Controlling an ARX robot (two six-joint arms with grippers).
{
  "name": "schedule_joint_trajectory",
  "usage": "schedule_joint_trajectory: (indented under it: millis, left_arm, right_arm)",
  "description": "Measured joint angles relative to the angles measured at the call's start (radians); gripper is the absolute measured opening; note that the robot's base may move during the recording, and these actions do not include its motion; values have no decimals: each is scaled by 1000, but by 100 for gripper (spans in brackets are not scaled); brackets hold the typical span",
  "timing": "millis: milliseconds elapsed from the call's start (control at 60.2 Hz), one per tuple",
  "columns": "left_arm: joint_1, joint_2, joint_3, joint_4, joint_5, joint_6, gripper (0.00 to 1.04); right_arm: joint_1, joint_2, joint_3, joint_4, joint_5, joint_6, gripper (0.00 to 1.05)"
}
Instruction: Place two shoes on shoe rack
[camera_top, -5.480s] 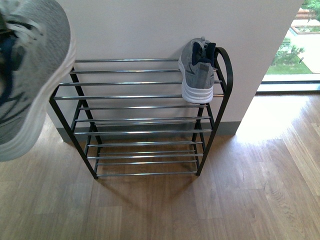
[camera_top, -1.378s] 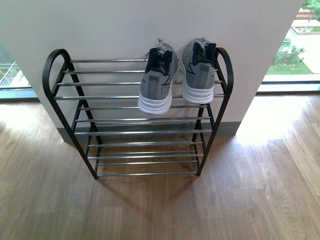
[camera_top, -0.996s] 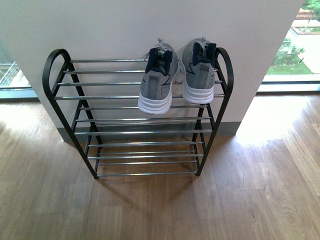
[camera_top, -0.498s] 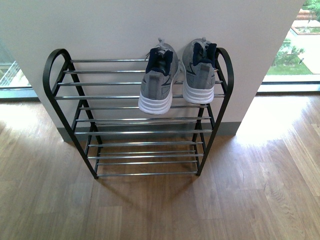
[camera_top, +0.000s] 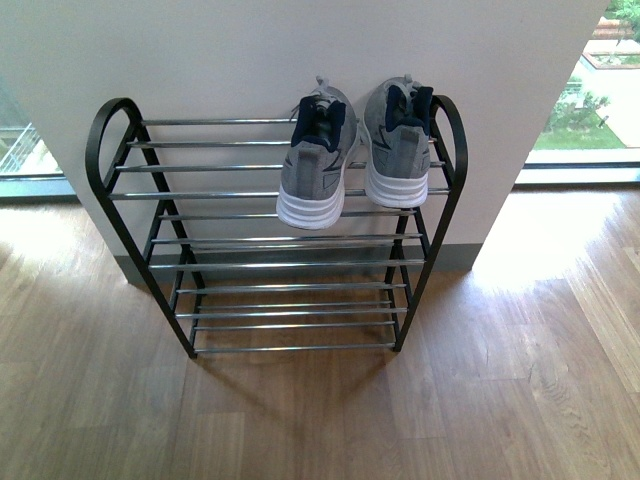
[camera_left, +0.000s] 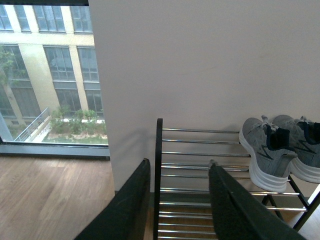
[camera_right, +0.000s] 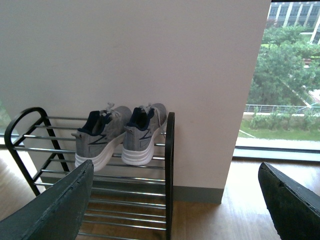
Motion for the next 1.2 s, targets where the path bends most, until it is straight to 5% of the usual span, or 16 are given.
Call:
schedule_joint_trajectory:
  millis: [266,1196]
  left_arm:
    - [0,0,0,0,1,2,96]
    - [0,0,0,0,1,3,95]
  right_arm:
    - [0,0,0,0,2,0,95]
    - [0,0,0,0,2,0,95]
